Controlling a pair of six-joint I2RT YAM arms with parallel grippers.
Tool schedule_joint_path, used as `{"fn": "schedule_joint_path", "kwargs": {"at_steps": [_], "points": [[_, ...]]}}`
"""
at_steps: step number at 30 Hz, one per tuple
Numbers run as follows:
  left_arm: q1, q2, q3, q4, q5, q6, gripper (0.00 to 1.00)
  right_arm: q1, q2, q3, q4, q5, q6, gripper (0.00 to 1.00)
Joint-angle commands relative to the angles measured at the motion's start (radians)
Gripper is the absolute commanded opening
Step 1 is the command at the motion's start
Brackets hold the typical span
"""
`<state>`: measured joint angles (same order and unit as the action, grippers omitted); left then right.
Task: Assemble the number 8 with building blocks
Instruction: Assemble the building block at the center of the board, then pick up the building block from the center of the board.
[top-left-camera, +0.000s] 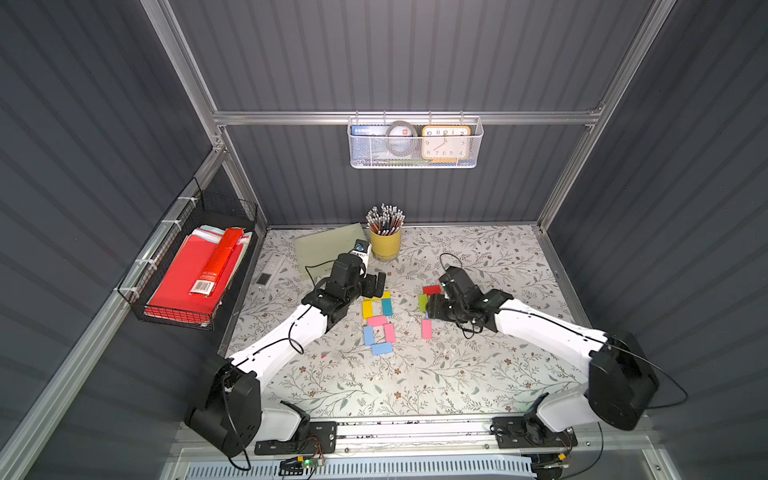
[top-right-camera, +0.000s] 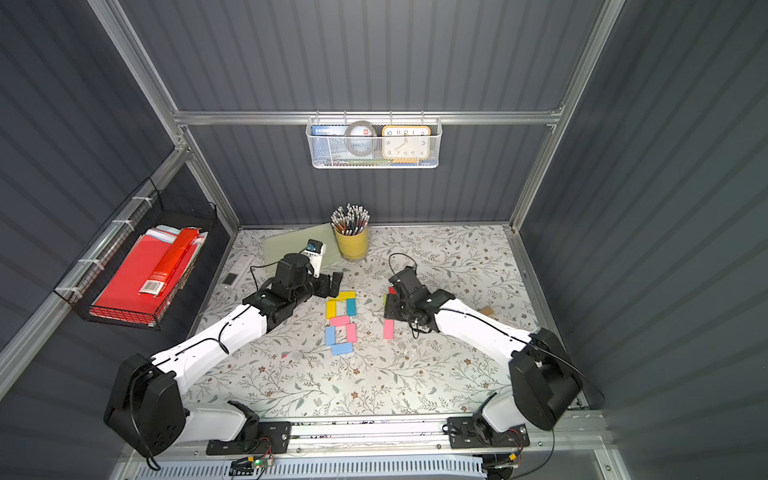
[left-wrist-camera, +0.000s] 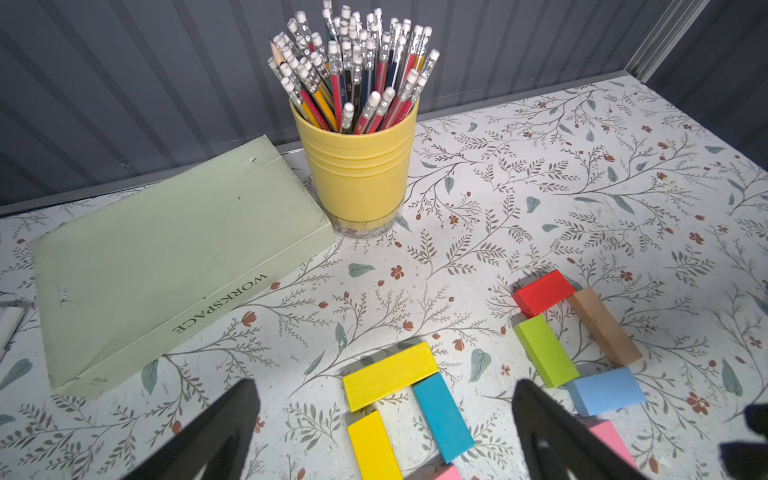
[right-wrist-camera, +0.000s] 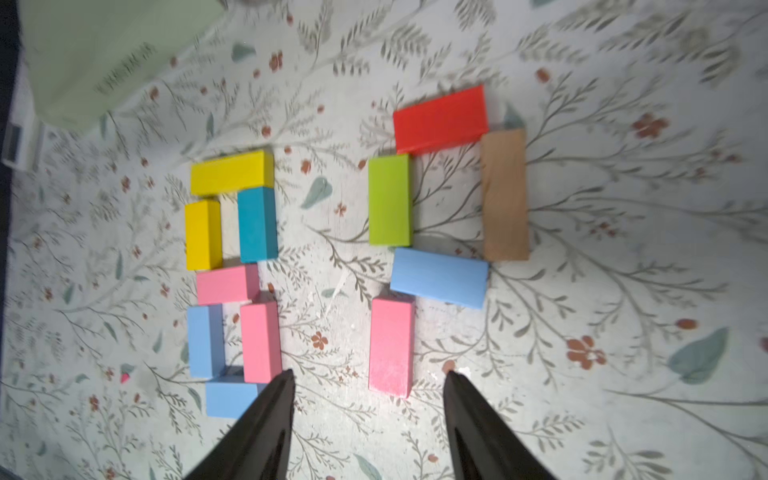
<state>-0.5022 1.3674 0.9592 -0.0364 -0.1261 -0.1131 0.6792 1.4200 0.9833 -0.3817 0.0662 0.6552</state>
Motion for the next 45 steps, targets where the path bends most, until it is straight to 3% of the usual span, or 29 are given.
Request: {"fn": "schedule_joint_path", "kwargs": {"at_steps": [1, 5, 10, 21, 30, 45], "points": [[0.005, -0.031, -0.018, 0.036, 0.047, 0.036, 0.99, -0.108, -0.074, -0.075, -0.065, 0.043, 0.021, 0.63], [0.0, -0.039, -0.027, 0.059, 0.157, 0.049, 0.99, -0.24, -0.171, -0.153, -0.082, 0.078, 0.022, 0.65], [-0.04, -0.019, -0.017, 0.062, 0.238, 0.073, 0.99, -0.384, -0.254, -0.205, -0.077, 0.119, -0.025, 0.78], [-0.186, 0.11, 0.13, -0.049, 0.226, 0.094, 0.98, -0.676, -0.104, -0.223, -0.027, 0.02, -0.106, 0.77], [-0.197, 0.12, 0.123, -0.063, 0.244, 0.131, 0.98, -0.733, 0.02, -0.182, 0.001, -0.014, -0.109, 0.71], [-0.197, 0.112, 0.095, -0.057, 0.202, 0.142, 0.98, -0.75, 0.093, -0.168, 0.047, -0.043, -0.068, 0.67]]}}
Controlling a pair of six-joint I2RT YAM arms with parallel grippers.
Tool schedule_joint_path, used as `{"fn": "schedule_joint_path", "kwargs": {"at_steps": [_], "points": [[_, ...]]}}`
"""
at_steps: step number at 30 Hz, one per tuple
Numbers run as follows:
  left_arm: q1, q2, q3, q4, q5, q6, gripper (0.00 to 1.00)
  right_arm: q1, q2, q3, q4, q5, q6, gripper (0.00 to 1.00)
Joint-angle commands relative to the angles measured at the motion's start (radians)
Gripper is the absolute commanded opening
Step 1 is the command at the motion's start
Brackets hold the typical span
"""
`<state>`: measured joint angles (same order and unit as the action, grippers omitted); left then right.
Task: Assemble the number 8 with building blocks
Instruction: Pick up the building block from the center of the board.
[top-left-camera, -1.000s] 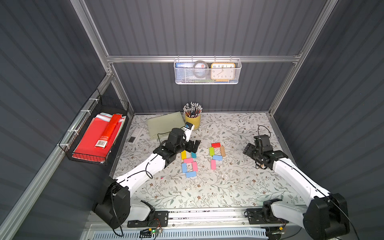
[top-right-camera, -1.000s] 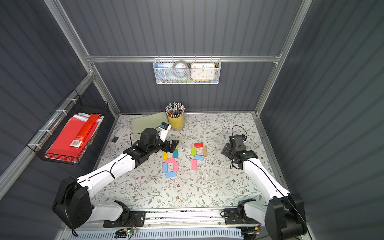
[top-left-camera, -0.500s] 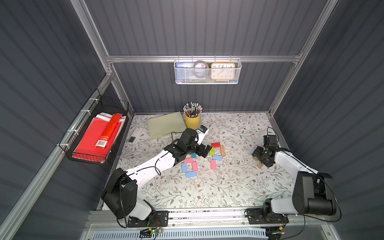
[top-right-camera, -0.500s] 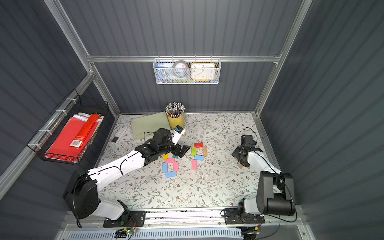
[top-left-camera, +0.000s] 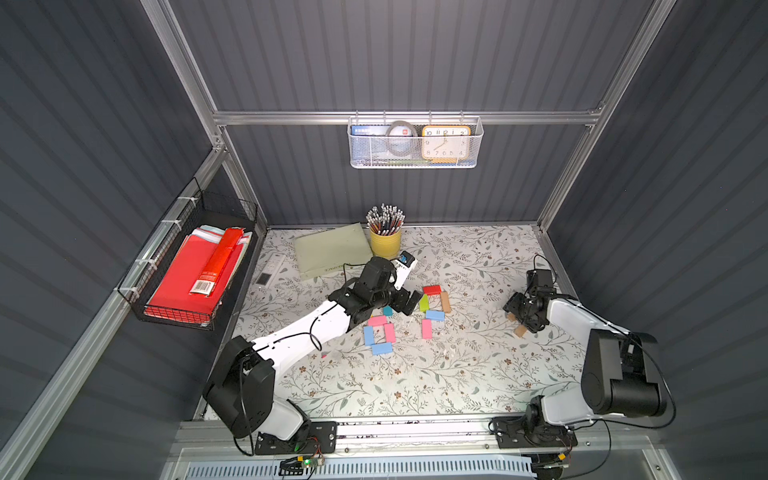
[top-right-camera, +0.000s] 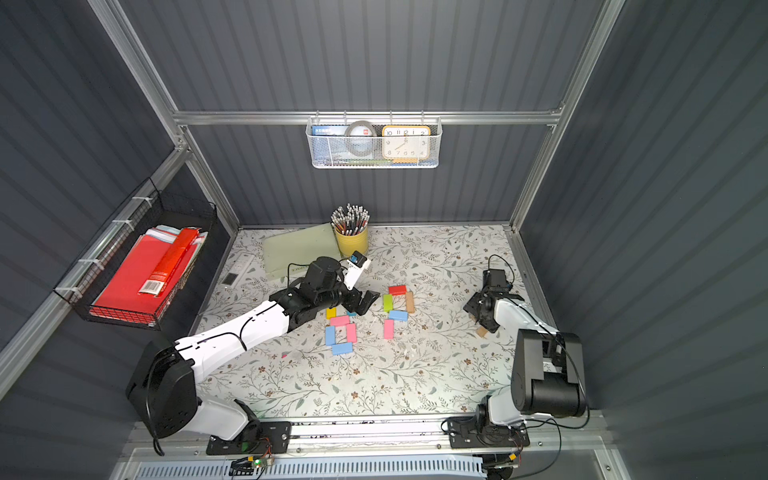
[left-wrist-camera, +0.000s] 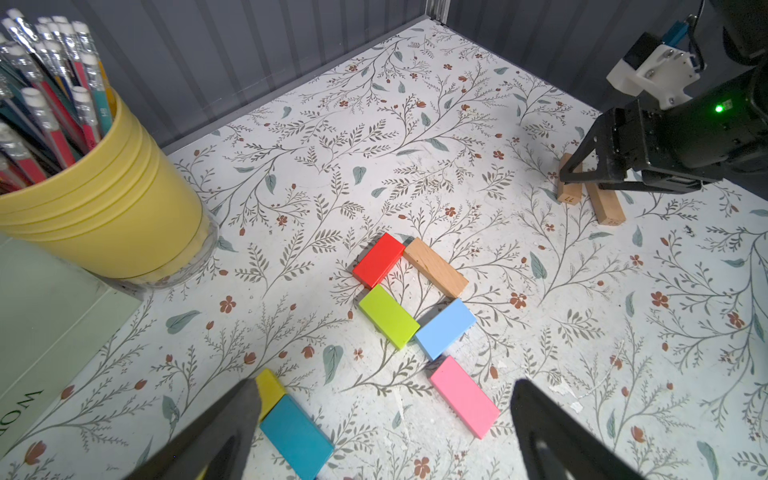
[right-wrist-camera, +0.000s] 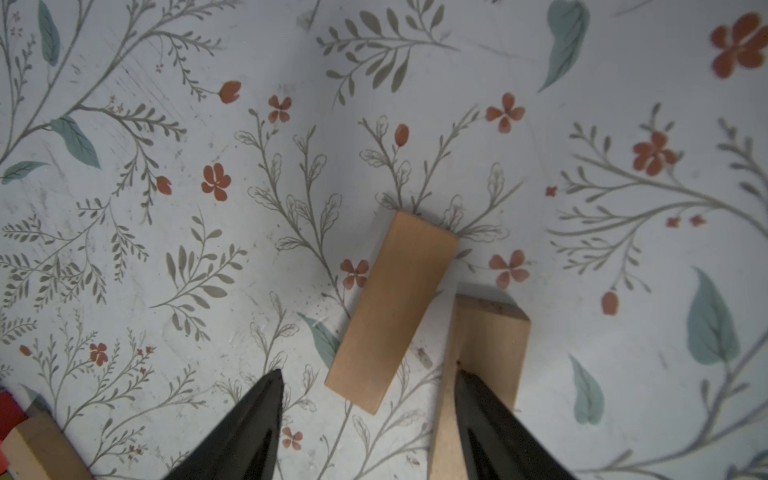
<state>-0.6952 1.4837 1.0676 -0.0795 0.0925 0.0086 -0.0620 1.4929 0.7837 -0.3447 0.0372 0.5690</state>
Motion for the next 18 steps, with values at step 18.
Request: {"fn": "schedule_joint_path", "kwargs": {"at_steps": [18], "points": [[-0.004, -0.005, -0.014, -0.02, -0.032, 0.021, 0.98, -0.016, 0.047, 0.077, -0.006, -0.035, 0.018, 0.62]]}}
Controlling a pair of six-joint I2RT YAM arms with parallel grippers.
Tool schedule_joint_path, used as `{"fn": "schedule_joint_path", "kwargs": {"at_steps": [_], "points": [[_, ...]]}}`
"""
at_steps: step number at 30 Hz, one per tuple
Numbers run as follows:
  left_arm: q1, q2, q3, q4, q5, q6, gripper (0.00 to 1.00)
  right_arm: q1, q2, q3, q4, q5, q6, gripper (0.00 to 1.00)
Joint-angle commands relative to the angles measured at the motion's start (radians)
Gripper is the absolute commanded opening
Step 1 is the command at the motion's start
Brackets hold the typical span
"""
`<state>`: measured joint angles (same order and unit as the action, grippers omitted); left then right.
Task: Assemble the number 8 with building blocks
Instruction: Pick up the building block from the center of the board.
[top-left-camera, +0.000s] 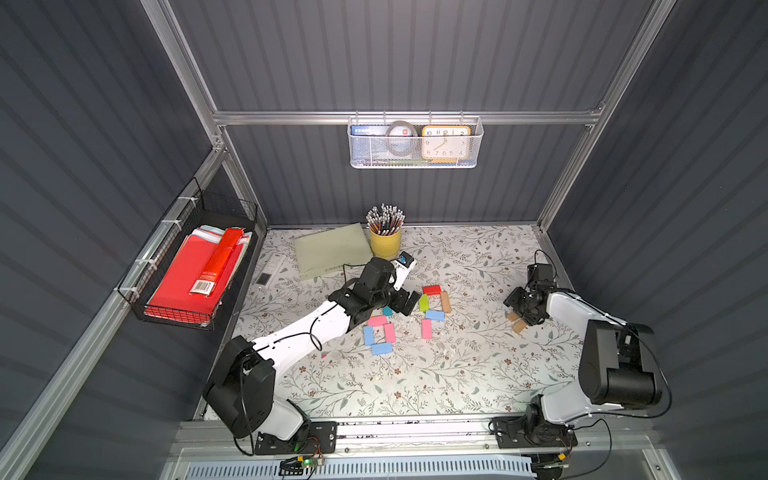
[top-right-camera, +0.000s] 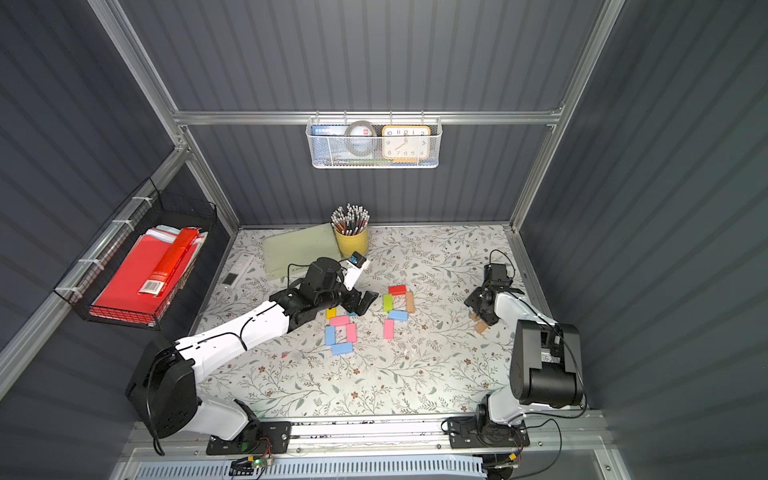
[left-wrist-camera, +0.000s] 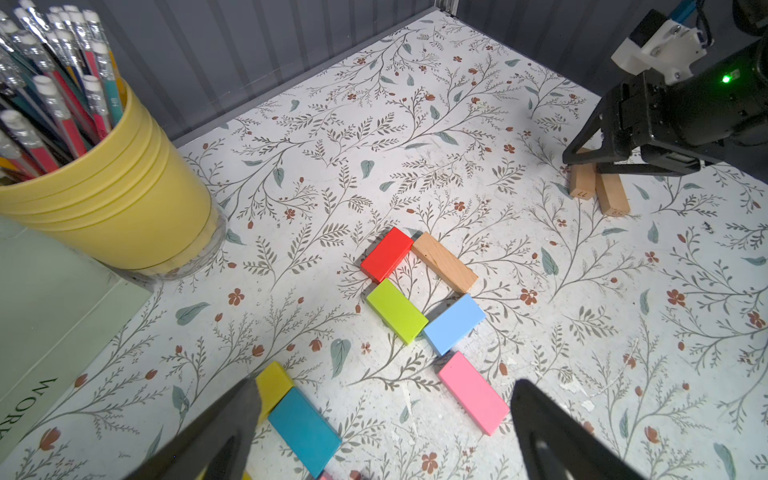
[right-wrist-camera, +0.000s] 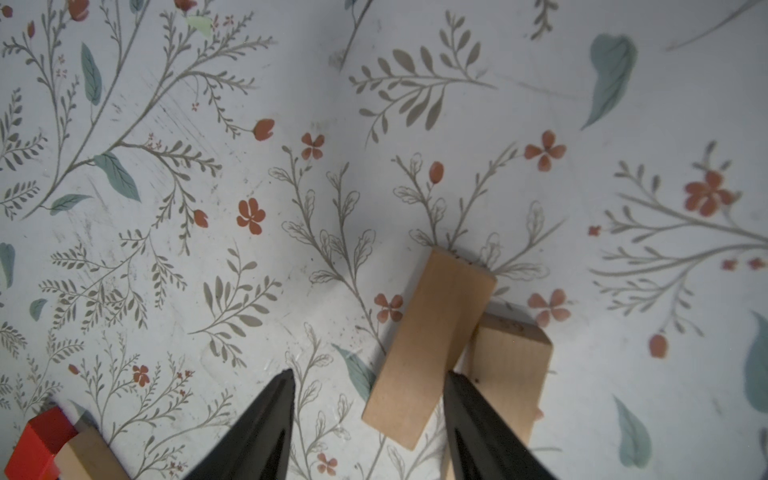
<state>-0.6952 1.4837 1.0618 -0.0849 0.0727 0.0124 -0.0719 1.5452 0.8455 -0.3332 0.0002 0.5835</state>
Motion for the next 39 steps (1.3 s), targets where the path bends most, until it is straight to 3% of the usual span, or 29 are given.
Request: {"fn": "schedule_joint_path", "kwargs": {"at_steps": [1, 25, 33, 39], "points": [[-0.004, -0.005, -0.008, -0.015, -0.013, 0.014, 0.98, -0.005, -0.001, 0.013, -0.015, 0.001, 0.005, 0.62], [-0.003, 0.0, -0.008, -0.023, -0.022, 0.018, 0.98, -0.023, 0.033, -0.045, 0.014, -0.008, -0.009, 0.56], [-0.004, 0.005, -0.008, -0.027, -0.033, 0.02, 0.98, -0.028, 0.09, -0.025, 0.006, -0.016, -0.041, 0.43], [-0.004, 0.009, -0.005, -0.029, -0.034, 0.02, 0.98, -0.03, 0.117, -0.008, -0.015, -0.018, -0.072, 0.42]]}}
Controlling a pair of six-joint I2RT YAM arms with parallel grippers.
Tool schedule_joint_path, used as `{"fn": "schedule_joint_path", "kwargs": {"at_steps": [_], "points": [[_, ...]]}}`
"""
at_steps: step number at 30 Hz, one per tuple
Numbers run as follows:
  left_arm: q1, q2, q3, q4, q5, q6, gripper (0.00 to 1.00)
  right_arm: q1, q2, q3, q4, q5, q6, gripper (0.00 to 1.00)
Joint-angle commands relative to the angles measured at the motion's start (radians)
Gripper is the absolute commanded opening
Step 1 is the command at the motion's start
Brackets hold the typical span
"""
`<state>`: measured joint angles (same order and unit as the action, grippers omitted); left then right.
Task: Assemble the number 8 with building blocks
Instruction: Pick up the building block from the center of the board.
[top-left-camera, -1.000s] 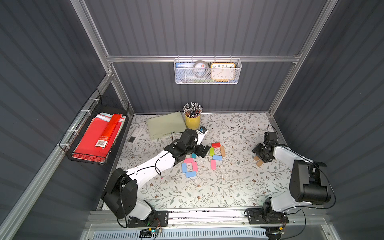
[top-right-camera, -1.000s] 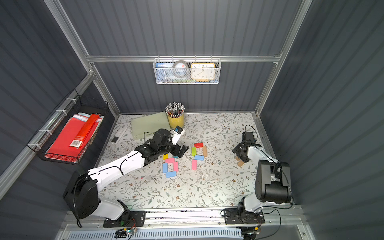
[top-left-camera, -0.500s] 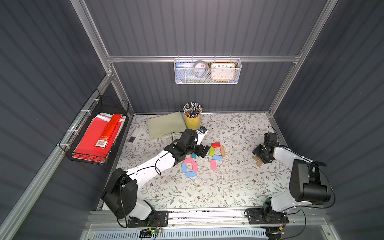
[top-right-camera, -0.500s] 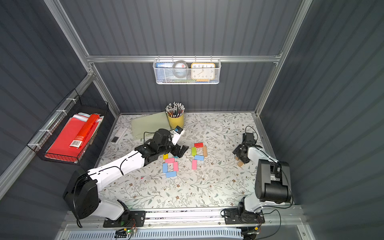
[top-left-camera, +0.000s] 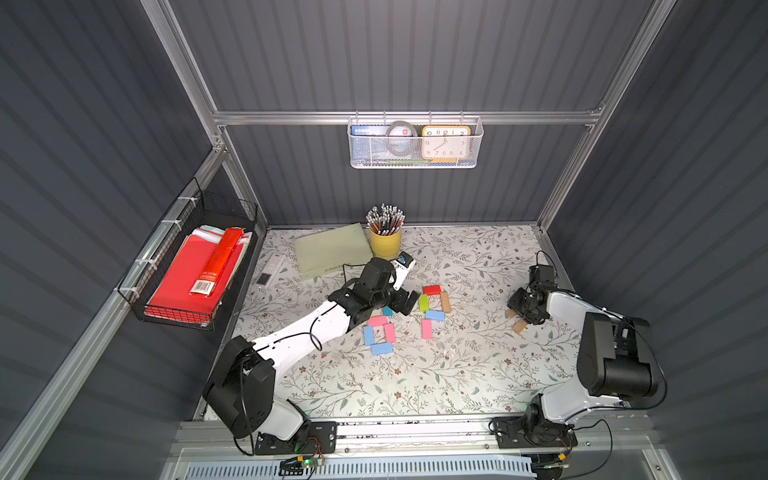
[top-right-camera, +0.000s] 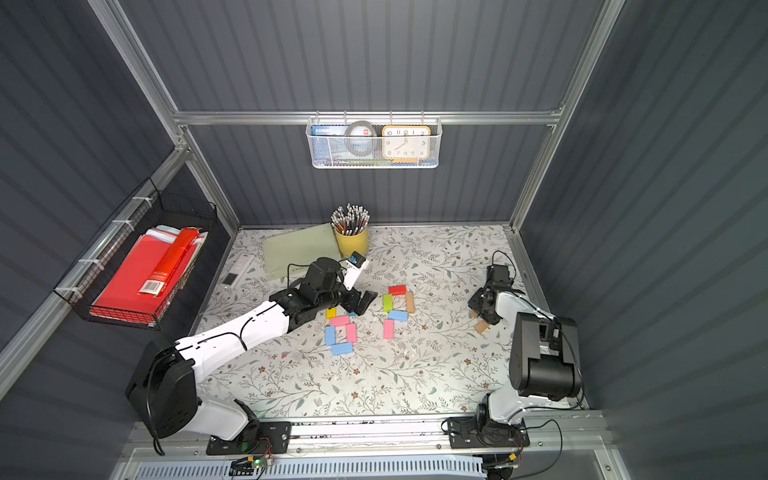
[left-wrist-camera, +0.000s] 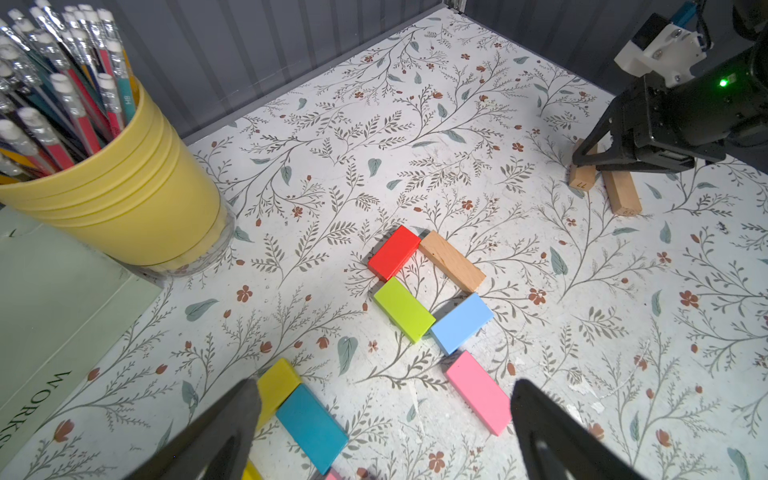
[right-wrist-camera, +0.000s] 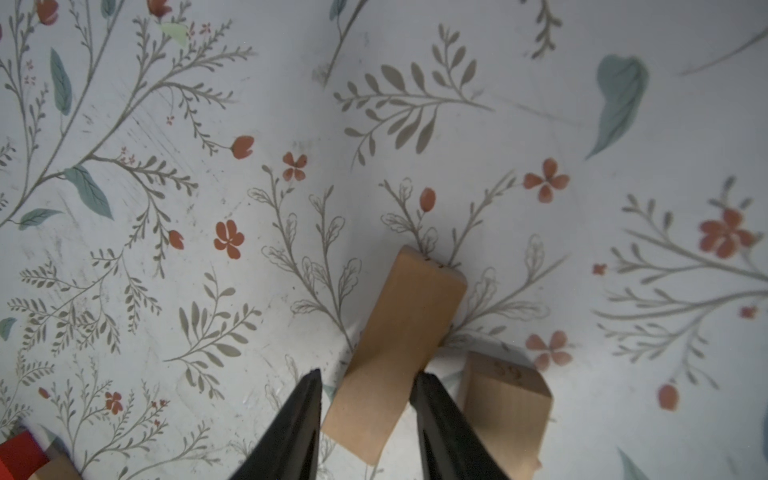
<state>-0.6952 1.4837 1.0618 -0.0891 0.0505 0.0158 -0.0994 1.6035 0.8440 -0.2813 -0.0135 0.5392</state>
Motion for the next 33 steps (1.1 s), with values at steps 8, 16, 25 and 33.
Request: {"fn": "schedule_joint_path", "kwargs": {"at_steps": [8, 16, 25, 33], "points": [[-0.004, 0.009, -0.006, -0.026, -0.014, 0.017, 0.98, -0.003, 0.112, 0.077, -0.164, 0.053, -0.095, 0.43], [-0.004, 0.013, -0.006, -0.026, -0.009, 0.015, 0.98, -0.003, 0.147, 0.137, -0.225, 0.118, -0.13, 0.44], [-0.004, 0.018, -0.003, -0.025, -0.005, 0.015, 0.98, 0.0, 0.138, 0.159, -0.235, 0.051, -0.174, 0.19], [-0.004, 0.016, -0.006, -0.026, -0.009, 0.017, 0.98, 0.055, 0.067, 0.151, -0.192, -0.128, -0.221, 0.0]]}}
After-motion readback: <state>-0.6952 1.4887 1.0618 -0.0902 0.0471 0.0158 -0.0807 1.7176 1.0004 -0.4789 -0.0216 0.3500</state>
